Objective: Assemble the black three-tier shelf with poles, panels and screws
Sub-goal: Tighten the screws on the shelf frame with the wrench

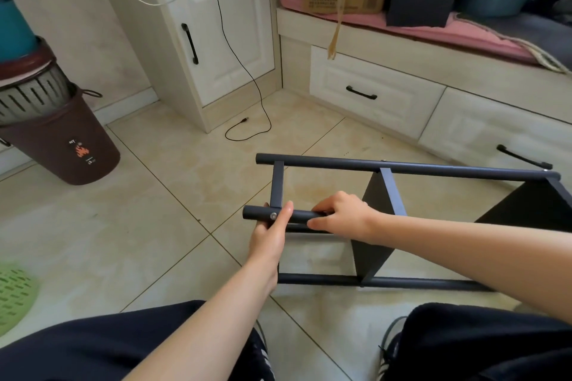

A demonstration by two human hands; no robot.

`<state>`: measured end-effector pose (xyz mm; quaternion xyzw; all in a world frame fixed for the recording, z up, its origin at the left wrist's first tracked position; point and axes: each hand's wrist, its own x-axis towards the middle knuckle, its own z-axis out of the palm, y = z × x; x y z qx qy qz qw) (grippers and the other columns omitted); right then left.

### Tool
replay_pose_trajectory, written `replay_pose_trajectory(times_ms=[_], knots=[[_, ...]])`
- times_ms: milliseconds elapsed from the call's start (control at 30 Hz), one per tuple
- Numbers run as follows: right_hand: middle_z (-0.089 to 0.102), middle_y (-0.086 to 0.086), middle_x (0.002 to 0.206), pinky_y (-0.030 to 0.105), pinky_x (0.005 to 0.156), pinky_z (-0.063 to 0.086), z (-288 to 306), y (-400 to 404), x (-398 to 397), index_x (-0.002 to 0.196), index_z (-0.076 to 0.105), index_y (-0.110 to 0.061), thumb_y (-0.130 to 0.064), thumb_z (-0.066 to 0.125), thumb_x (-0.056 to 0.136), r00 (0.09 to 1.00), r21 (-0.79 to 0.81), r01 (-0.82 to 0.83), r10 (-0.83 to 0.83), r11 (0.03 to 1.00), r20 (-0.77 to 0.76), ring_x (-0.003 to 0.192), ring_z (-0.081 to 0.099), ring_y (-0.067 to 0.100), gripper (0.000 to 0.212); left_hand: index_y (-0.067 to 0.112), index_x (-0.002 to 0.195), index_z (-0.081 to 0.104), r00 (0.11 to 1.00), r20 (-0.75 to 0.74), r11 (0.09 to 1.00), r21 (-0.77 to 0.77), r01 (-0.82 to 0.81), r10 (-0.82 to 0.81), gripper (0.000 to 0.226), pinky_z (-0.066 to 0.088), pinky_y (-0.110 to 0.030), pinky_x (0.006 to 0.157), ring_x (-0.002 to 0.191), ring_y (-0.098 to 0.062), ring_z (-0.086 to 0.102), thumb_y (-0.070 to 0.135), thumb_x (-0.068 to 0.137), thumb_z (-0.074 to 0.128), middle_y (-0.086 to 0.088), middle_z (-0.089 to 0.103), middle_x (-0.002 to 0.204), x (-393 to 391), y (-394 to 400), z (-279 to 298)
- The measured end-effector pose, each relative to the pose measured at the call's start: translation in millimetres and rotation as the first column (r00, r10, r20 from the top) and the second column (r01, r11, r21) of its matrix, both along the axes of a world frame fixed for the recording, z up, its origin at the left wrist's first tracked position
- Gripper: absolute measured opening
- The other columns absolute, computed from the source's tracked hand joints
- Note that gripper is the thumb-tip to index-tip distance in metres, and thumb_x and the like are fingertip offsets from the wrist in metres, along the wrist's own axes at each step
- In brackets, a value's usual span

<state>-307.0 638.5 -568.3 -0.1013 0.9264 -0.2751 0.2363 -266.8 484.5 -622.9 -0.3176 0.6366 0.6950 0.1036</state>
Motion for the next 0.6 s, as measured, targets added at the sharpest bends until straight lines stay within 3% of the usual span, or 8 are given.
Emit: replay_pose_trajectory(times_ms=[100, 200, 300, 400, 500, 600], knots=[[0.061, -0.004, 0.070, 0.034, 0.074, 0.043, 24, 4, -3, 0.077, 0.068, -0.031, -0.044, 0.063, 0.089, 0.997, -0.091, 0.014, -0.021, 0.996, -0.075, 0.074, 0.055, 0.018, 0.019, 0.031, 0.099, 0.060, 0.990, -0.130, 0.997, -0.034, -0.064, 0.059, 0.038, 0.034, -0.027, 0.086, 0.093, -0.006, 0.053, 0.060, 0.080, 0.074, 0.022, 0.059, 0.097, -9, 3, 26], [0.053, -0.007, 0.059, 0.028, 0.063, 0.036, 52, 6, -6, 0.067, 0.063, -0.032, -0.043, 0.065, 0.088, 0.983, -0.171, 0.050, -0.079, 0.984, -0.168, 0.063, 0.050, 0.013, 0.024, 0.036, 0.094, 0.061, 0.956, -0.281, 0.994, -0.035, -0.103, 0.089, 0.025, 0.036, -0.021, 0.077, 0.087, 0.005, 0.051, 0.055, 0.082, 0.074, 0.023, 0.062, 0.098, -20, 10, 65], [0.062, 0.001, 0.068, 0.031, 0.061, 0.045, 80, 7, -9, 0.077, 0.070, -0.030, -0.043, 0.066, 0.087, 0.958, -0.248, 0.078, -0.142, 0.966, -0.250, 0.066, 0.056, 0.014, 0.017, 0.034, 0.112, 0.062, 0.902, -0.409, 0.987, -0.029, -0.160, 0.134, 0.031, 0.039, -0.021, 0.082, 0.088, 0.004, 0.053, 0.049, 0.086, 0.073, 0.020, 0.063, 0.102, -28, 24, 103], [0.070, 0.005, 0.082, 0.037, 0.075, 0.056, 105, 13, -13, 0.086, 0.074, -0.026, -0.038, 0.066, 0.088, 0.936, -0.331, 0.089, -0.193, 0.939, -0.295, 0.081, 0.065, 0.022, 0.015, 0.035, 0.103, 0.059, 0.843, -0.521, 0.964, -0.126, -0.234, 0.136, 0.023, 0.046, -0.030, 0.099, 0.091, 0.004, 0.057, 0.048, 0.088, 0.071, 0.019, 0.064, 0.097, -34, 35, 138], [0.072, -0.008, 0.075, 0.023, 0.074, 0.057, 127, 25, -14, 0.082, 0.071, -0.032, -0.027, 0.064, 0.092, 0.921, -0.471, 0.117, -0.273, 0.874, -0.279, 0.078, 0.067, 0.006, 0.013, 0.037, 0.100, 0.056, 0.798, -0.602, 0.930, -0.274, -0.244, 0.032, 0.023, 0.038, -0.048, 0.114, 0.114, -0.012, 0.060, 0.054, 0.089, 0.067, 0.013, 0.067, 0.107, -37, 41, 168], [0.071, -0.009, 0.069, 0.011, 0.064, 0.053, 145, 38, -13, 0.084, 0.071, -0.027, -0.017, 0.061, 0.095, 0.897, -0.597, 0.175, -0.377, 0.783, -0.231, 0.067, 0.064, -0.001, 0.018, 0.031, 0.101, 0.061, 0.751, -0.657, 0.905, -0.355, -0.233, -0.064, 0.027, 0.033, -0.052, 0.115, 0.121, -0.017, 0.058, 0.056, 0.090, 0.064, 0.009, 0.069, 0.110, -39, 50, 197]])
